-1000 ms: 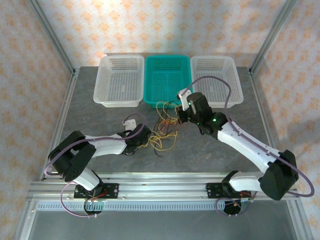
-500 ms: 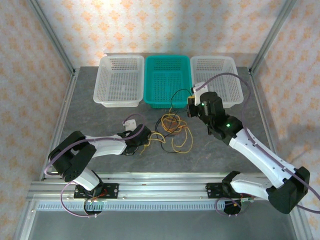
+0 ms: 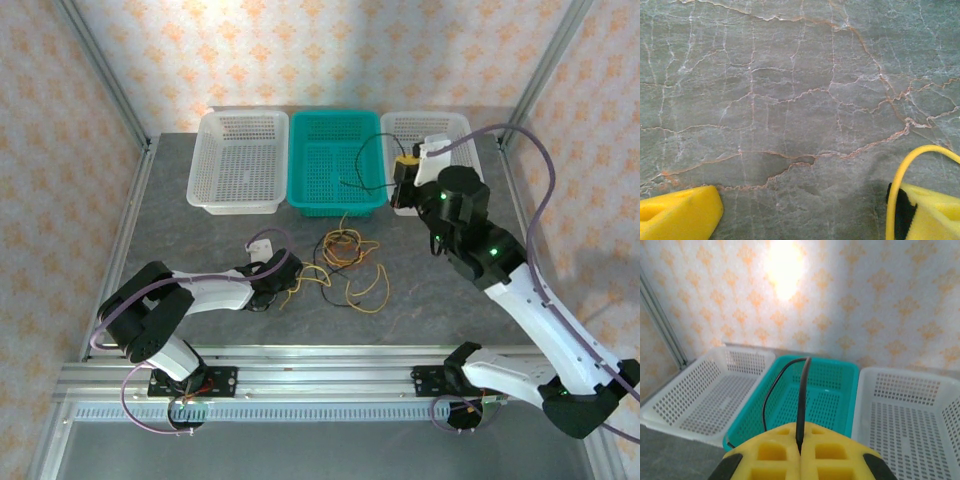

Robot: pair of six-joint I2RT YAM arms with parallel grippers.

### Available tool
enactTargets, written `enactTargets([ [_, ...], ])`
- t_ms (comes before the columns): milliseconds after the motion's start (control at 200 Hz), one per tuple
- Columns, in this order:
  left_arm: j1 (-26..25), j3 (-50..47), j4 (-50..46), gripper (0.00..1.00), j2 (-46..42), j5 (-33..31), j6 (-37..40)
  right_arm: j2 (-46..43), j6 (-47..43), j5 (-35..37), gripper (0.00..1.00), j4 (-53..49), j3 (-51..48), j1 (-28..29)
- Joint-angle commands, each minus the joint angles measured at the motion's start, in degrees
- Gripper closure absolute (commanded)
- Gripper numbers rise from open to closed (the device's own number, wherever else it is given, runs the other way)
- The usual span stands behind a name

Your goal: Untangle the cables

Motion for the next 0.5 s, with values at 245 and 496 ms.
enactTargets([
  [245,1.2,-3.2,-4.3,0.1,-1.0,-0.5,-0.1,0.4,1.5,3.1,1.0,-0.6,2.0,-0.2],
  [496,1.2,-0.2,0.6,0.02,-17.4,3.4,9.4,2.1,11.2,6.5,1.0,2.1,-2.5,-0.2],
])
